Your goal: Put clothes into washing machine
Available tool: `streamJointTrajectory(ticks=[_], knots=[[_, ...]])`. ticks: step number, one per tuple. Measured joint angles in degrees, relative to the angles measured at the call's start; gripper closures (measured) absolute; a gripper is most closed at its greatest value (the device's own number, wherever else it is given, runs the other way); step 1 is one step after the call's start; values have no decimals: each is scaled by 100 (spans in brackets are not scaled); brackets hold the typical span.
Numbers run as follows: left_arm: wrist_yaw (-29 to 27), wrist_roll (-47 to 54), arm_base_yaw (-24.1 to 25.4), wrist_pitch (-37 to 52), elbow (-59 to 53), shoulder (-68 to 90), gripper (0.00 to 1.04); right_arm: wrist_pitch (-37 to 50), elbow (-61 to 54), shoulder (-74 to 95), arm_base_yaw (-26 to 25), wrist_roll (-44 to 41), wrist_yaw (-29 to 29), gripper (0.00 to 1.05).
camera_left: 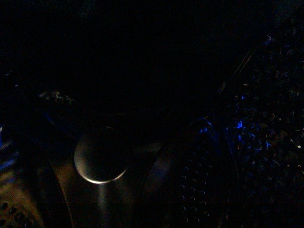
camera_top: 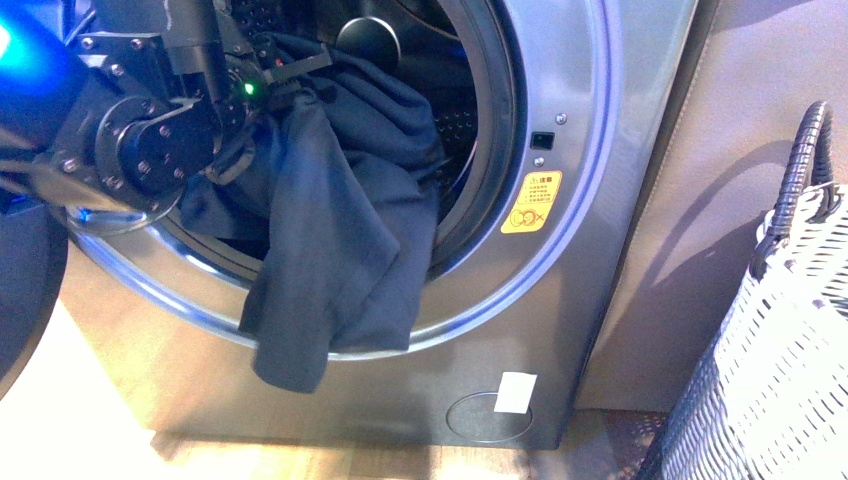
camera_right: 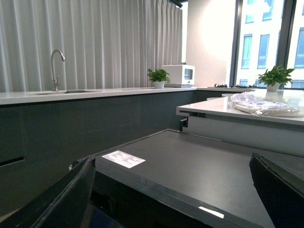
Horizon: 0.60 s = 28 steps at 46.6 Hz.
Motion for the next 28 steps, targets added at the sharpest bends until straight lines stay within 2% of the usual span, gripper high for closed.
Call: streamJointTrajectory(ticks=[28], knots=[[-186,448,-437,-1021,2044,1104,99,0,0,0,0,0,-2,8]])
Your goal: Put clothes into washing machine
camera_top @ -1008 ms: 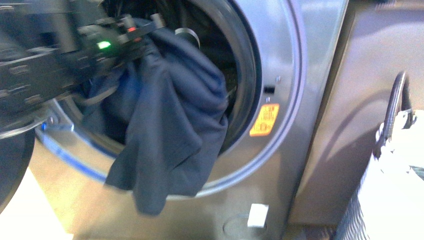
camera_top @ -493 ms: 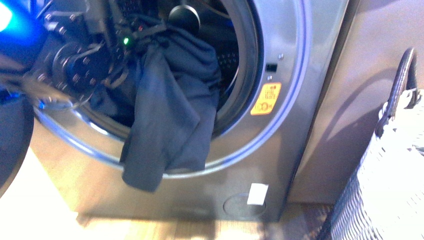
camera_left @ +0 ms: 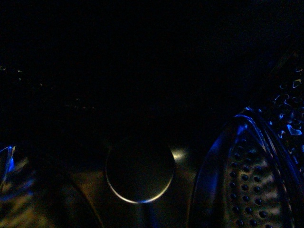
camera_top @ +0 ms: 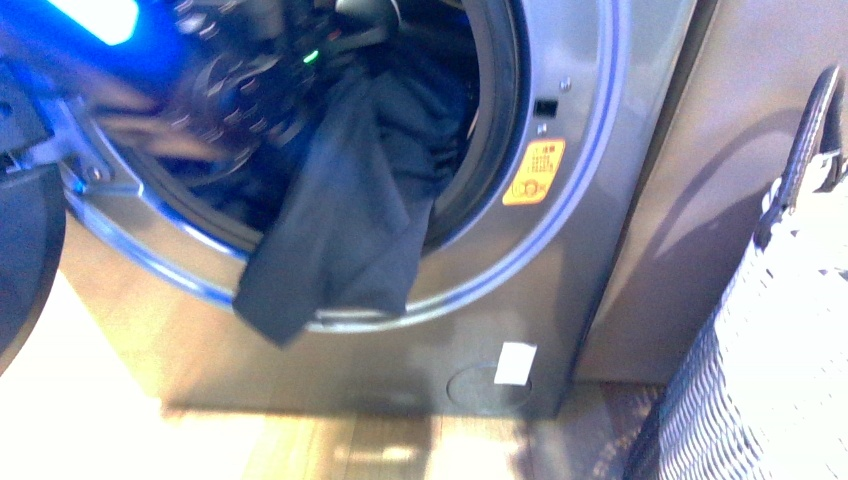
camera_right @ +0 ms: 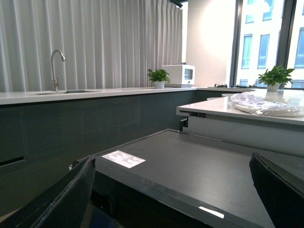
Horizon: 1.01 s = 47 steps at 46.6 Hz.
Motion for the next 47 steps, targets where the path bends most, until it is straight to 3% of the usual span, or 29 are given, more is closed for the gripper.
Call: streamJointTrajectory(ticks=[13,18,22,38,47], knots=[[-116,162,37,-492,859,492,99,234,-166,-79,-17,-2,-140,8],[-118,240,85,-610,1143,664,99,2754,-2212,-1012,-240,133,-807,8],[-138,293,129,-636,1261,800,99,3659,-3624,-1858,-533,396,-914,8],[-210,455,151,-684,1687,1311,99,5250,-8507,-4146,-1893,1134,-800,8],[-219,483,151,-758,1908,1471,99,5390,-10050,-4699,-2022,1362,-573,8]])
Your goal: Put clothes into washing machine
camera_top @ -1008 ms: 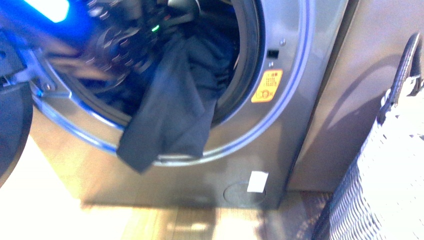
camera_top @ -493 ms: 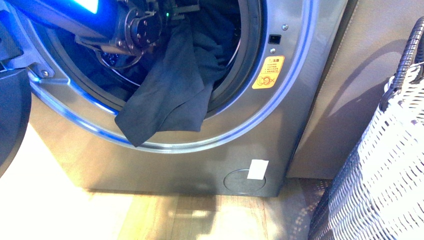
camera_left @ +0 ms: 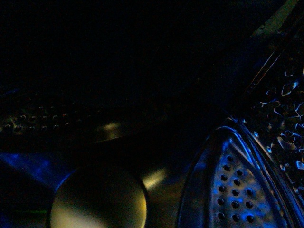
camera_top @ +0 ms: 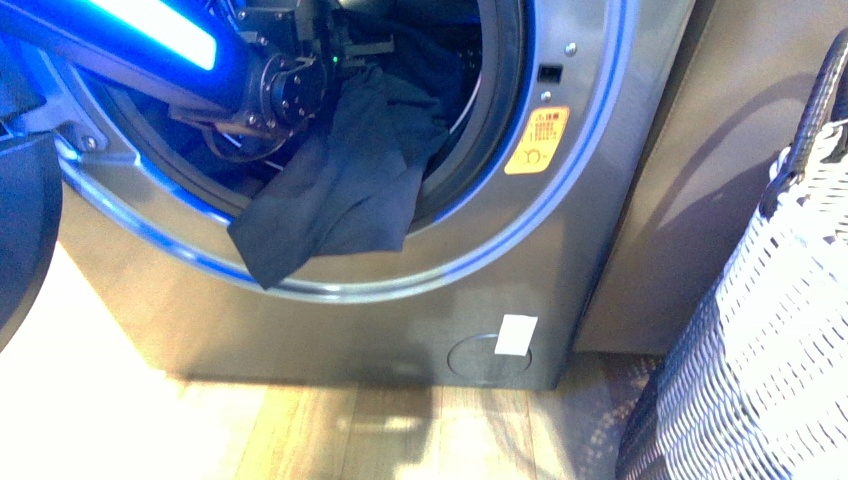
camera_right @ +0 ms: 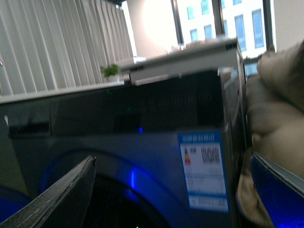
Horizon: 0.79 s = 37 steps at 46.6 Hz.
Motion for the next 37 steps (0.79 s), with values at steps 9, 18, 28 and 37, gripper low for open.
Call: streamJointTrajectory(ticks=[9,18,28,37], knots=[[-35,4,2,-125,278,221,99,-1526,-107,-219,216,-540,1602,22],[-44,9,28,-245,577,424,99,-1941,-1075,-918,-46,-1095,2173,50],[-48,44,39,-400,997,662,99,-1589,-1991,-1392,-306,-1222,1836,80],[-129,138,59,-579,1464,955,99,-1375,-2623,-1799,-544,-1259,1681,103]])
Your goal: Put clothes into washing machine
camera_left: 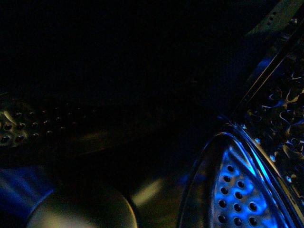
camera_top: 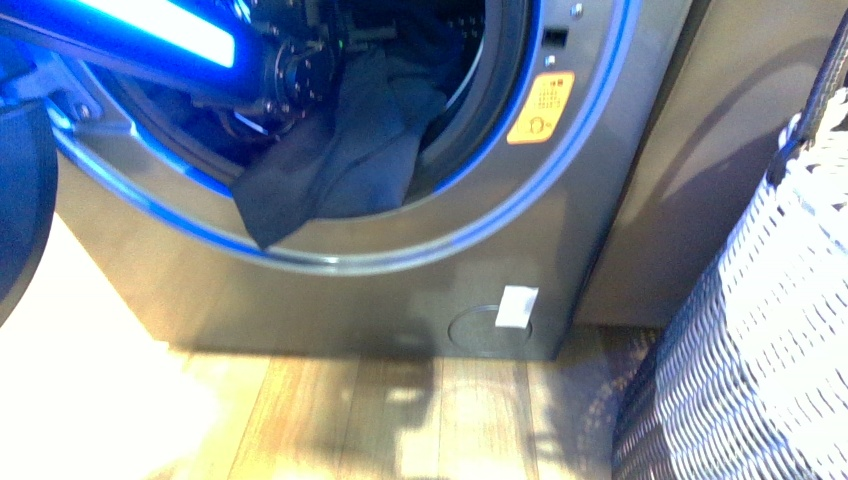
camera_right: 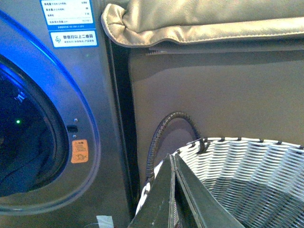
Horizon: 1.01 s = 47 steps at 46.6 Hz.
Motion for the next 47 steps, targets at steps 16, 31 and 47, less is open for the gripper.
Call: streamJointTrajectory(ticks=[16,31,47], knots=[[-262,385,142,-852,1888,1108,99,136,-857,-688,-629,-2,-629,102],[-774,942,179,-798,2726,1554,99,79,-1281,-1202,-636,-2,-636,102],[-120,745,166,-533,1644,979,51,-136,-1519,-1674,-636,-2,-636,102]])
